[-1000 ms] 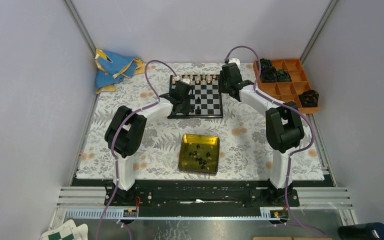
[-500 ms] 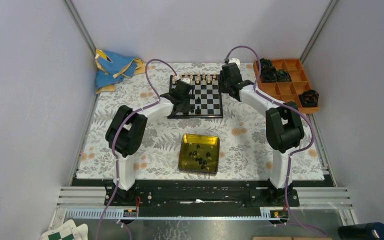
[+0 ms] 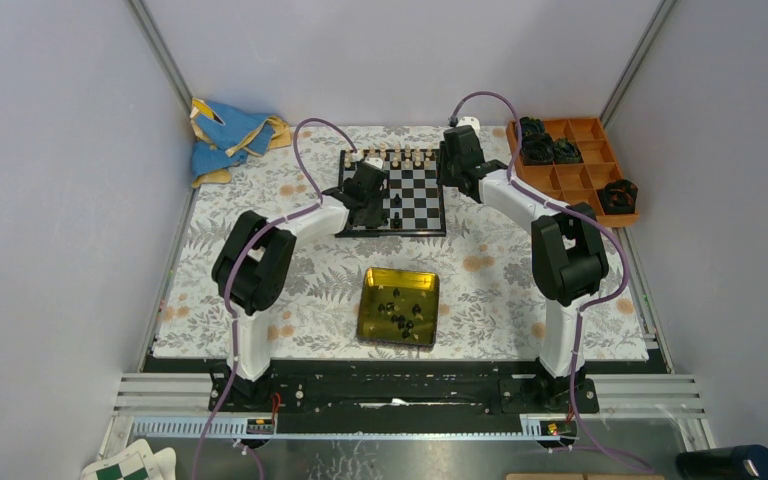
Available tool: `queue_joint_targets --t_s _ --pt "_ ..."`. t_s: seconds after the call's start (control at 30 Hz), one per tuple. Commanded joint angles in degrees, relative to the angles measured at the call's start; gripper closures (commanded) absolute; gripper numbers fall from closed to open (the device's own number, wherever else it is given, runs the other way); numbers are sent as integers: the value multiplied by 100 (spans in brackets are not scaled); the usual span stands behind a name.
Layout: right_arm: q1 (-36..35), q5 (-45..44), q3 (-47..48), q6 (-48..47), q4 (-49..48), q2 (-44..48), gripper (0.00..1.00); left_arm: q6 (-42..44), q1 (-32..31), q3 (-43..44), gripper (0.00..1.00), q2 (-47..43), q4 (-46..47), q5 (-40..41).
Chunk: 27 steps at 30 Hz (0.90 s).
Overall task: Set up the chess pieces on the board
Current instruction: Place the chess piece on the chessboard.
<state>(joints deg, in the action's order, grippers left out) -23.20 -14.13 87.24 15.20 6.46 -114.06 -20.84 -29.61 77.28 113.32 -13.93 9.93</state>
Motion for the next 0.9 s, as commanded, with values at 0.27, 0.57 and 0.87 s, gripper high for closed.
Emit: queue_joint_targets --t_s 0.27,0.57,0.87 --pt "38 1 195 -17 -222 148 56 91 -54 301 62 -239 -190 409" --pt "39 9 190 -17 -215 199 56 167 -40 808 43 -515 -515 624" --pt "39 35 197 -8 -223 221 56 -12 433 1953 43 217 -697 258"
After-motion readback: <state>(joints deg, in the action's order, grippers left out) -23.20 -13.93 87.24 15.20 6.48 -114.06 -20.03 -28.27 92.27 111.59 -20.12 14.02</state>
